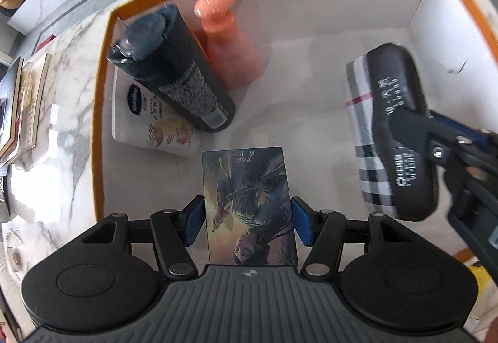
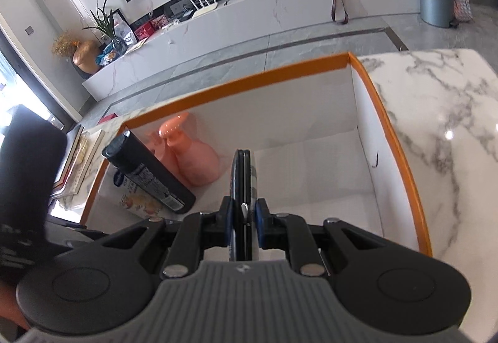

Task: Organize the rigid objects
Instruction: 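Lower the card box into the box with the left tool while the right tool lowers the plaid case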

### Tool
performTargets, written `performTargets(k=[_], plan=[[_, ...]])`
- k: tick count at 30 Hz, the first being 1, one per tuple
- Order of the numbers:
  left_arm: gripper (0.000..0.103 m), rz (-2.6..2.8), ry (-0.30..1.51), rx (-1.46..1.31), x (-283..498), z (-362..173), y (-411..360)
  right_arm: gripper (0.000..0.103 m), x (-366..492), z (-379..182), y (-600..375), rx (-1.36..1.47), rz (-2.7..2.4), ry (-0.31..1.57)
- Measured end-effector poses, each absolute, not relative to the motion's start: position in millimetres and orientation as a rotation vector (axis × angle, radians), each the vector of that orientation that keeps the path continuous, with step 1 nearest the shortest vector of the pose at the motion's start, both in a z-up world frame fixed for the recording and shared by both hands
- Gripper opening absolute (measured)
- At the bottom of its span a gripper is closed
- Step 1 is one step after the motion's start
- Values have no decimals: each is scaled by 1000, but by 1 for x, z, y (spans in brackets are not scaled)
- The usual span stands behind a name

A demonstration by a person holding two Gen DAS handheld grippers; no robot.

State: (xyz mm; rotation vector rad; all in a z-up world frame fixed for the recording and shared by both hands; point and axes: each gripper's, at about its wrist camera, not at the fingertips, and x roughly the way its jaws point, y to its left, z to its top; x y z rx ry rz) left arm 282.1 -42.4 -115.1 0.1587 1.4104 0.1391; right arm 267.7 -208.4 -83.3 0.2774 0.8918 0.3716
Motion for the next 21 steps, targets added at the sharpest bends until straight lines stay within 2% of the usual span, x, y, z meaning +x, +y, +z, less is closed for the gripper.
performTargets(k=[7, 11, 21], plan=[[69, 165, 1429, 174, 278, -130, -38, 15, 265, -90, -206, 278, 382, 919], [73, 164, 1422, 174, 273, -131, -32, 15, 264, -93, -203, 274, 376, 932], [80, 69, 1303, 92, 246, -97, -20, 15, 265, -94, -201, 249, 346, 946]])
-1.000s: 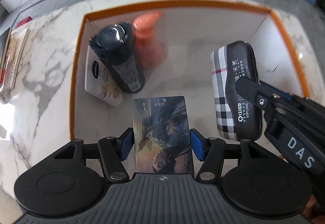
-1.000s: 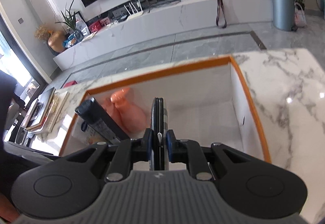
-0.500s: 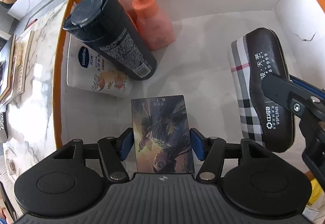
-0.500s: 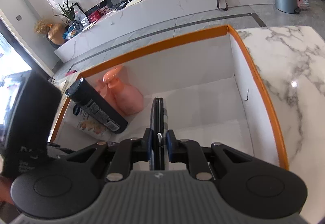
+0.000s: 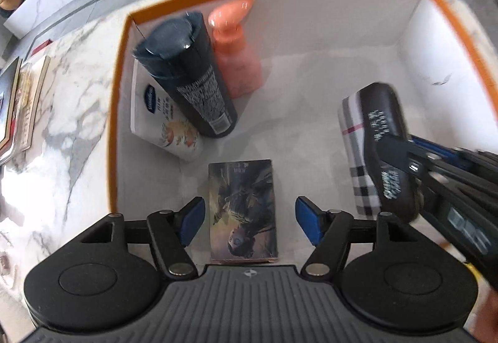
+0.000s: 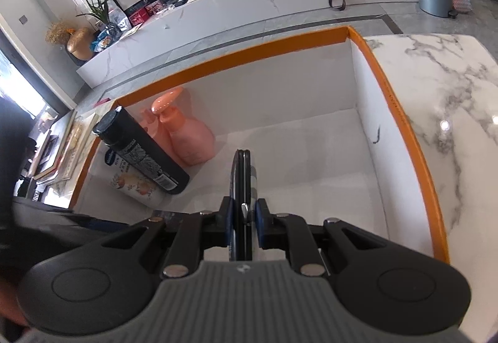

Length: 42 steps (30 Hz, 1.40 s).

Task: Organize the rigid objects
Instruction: 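Lower the card box into the box with the left tool while the right tool lowers the plaid case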

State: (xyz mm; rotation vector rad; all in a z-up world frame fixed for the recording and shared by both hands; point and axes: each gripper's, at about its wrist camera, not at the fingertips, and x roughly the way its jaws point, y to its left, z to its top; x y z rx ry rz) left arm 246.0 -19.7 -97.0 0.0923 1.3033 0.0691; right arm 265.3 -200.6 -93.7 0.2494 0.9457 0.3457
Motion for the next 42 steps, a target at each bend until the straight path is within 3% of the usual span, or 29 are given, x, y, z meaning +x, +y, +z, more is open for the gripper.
performTargets(k=[14, 17, 24, 26, 36, 42], plan=[[77, 13, 1009, -51, 232, -8, 22, 15, 269, -103, -177, 216, 350, 1009], [72, 35, 998, -70, 234, -13, 37, 15, 271, -107, -172, 216, 348, 1034], [38, 20, 1067, -212, 232, -40, 72, 15, 279, -114, -160, 254, 363, 1108], [34, 1, 1075, -242, 228, -44, 77, 15, 281, -116, -155, 272, 377, 1128], [20, -33, 1065, -343, 224, -58, 92, 15, 286, -120, -139, 357, 395, 1189], [20, -34, 1061, -382, 224, -60, 96, 17, 290, -121, -133, 366, 410, 1223]])
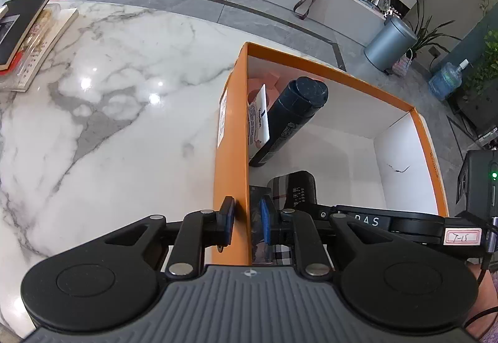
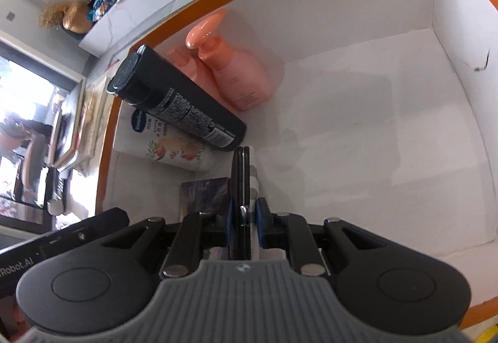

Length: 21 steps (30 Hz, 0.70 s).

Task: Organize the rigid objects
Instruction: 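Lower the card box into the box with the left tool while the right tool lowers the plaid case, then open both tools to release the items and withdraw from the box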

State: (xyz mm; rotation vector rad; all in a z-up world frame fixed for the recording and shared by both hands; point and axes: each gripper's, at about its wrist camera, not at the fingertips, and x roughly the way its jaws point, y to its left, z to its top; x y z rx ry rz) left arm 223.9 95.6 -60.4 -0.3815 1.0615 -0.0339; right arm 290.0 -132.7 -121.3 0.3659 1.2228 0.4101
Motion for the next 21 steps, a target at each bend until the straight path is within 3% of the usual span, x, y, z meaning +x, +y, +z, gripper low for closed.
performTargets(k=[9, 21], plan=[[20, -27, 1056, -417, 224, -63, 99, 35, 295, -128, -120, 209, 290, 1304], [12, -21, 1051, -392, 219, -63, 101, 35, 290, -127, -109, 152, 268, 1303]])
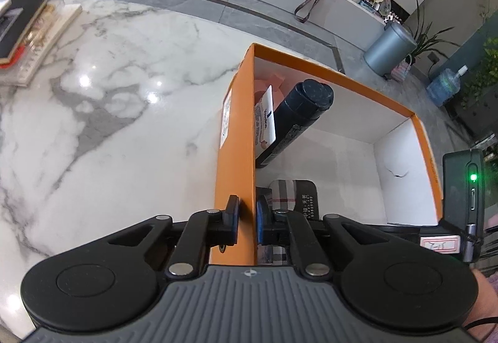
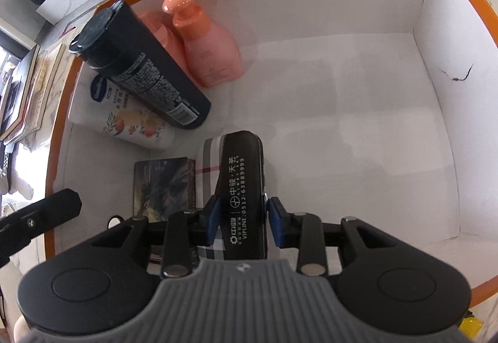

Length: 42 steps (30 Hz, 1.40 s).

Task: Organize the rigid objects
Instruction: 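Open both tools to release the items and withdraw from the box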

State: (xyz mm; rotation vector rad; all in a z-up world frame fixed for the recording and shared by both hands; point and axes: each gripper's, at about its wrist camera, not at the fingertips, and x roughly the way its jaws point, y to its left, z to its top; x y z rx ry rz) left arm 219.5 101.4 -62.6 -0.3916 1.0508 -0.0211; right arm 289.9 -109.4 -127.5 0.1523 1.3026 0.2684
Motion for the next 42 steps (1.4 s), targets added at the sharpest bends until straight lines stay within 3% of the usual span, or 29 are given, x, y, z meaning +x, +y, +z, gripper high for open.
performTargets(k=[8, 12, 15, 23, 29, 34, 37, 39, 42], plan=[[11, 21, 1053, -349, 211, -58, 111, 35, 279, -131, -97, 156, 326, 1333], [11, 12, 1047, -322, 205, -54, 109, 41, 276, -129, -99, 138, 324, 1315], [12, -2, 998, -317, 196, -45, 109, 47, 268, -115, -105, 98, 304, 1232], [12, -105, 849, -300, 154, 5, 86, 47, 217, -54, -146, 182, 366, 980], [13, -269, 891, -297, 137, 4, 37, 47, 169, -20, -199, 267, 314, 870], [27, -353, 963, -208, 129, -24, -6, 48, 131, -30, -240, 279, 233, 866], [40, -392, 992, -136, 126, -44, -30, 48, 113, -51, -262, 285, 162, 907], [56, -403, 1005, -69, 123, -59, -45, 48, 102, -63, -277, 284, 104, 943], [68, -399, 1037, -6, 120, -76, -61, 55, 92, -81, -293, 280, 30, 989]])
